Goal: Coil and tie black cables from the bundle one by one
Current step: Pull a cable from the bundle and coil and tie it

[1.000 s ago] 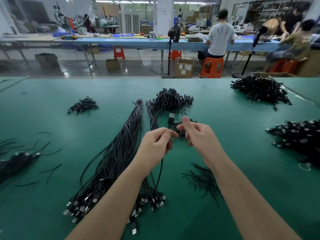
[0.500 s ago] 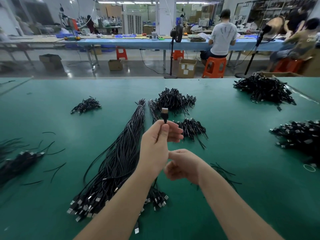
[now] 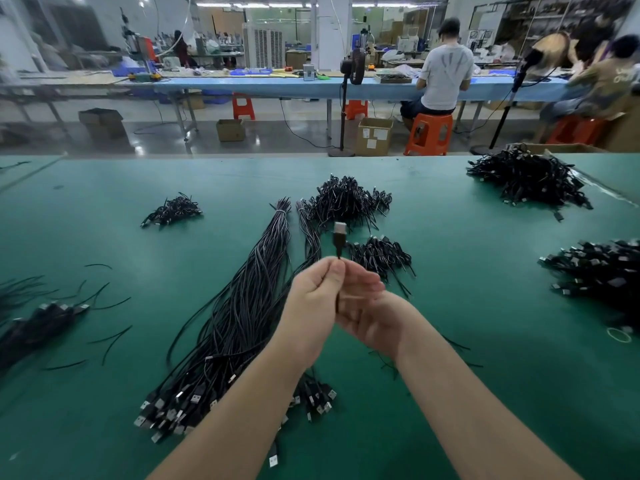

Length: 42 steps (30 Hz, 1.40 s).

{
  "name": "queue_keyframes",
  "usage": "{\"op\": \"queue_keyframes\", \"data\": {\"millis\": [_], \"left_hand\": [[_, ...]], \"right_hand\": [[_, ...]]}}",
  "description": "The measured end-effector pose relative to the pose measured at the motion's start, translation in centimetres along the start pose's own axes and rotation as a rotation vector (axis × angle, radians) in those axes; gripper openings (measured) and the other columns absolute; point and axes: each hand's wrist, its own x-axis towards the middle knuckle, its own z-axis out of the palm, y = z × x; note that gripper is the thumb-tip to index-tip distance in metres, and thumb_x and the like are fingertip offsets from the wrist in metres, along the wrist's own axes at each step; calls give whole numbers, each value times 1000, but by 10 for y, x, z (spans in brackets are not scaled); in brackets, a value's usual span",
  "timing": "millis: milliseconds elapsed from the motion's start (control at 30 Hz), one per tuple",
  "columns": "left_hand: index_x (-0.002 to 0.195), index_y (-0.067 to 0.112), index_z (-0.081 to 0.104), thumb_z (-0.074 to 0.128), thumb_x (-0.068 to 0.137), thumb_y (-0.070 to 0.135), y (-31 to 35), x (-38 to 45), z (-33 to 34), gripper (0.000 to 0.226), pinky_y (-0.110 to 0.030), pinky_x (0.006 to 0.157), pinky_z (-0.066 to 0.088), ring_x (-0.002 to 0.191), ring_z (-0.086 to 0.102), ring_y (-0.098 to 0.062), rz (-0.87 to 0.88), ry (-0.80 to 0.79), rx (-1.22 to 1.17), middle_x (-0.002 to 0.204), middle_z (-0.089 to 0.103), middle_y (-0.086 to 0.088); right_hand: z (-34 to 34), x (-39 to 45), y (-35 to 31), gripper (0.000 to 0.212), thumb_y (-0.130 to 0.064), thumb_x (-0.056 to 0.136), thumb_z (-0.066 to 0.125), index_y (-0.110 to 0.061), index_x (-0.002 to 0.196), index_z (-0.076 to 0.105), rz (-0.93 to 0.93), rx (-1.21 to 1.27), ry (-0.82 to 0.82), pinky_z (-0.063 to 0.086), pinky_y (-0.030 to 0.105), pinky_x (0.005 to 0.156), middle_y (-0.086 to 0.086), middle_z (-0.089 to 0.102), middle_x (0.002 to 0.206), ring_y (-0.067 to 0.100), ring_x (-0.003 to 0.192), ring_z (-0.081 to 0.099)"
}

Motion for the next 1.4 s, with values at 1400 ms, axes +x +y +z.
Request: {"op": "queue_keyframes", "data": {"millis": [1400], "left_hand": [[103,-3,57,34,110,17,-5,42,-42,31,-28,59,61,74,77,-23,-172,586,-734,88,75,-18]], "right_hand": [[15,-16,57,30,-16,105,44,8,110,62,-107,403,-52,62,38,74,26,70,113,34,101,72]]}}
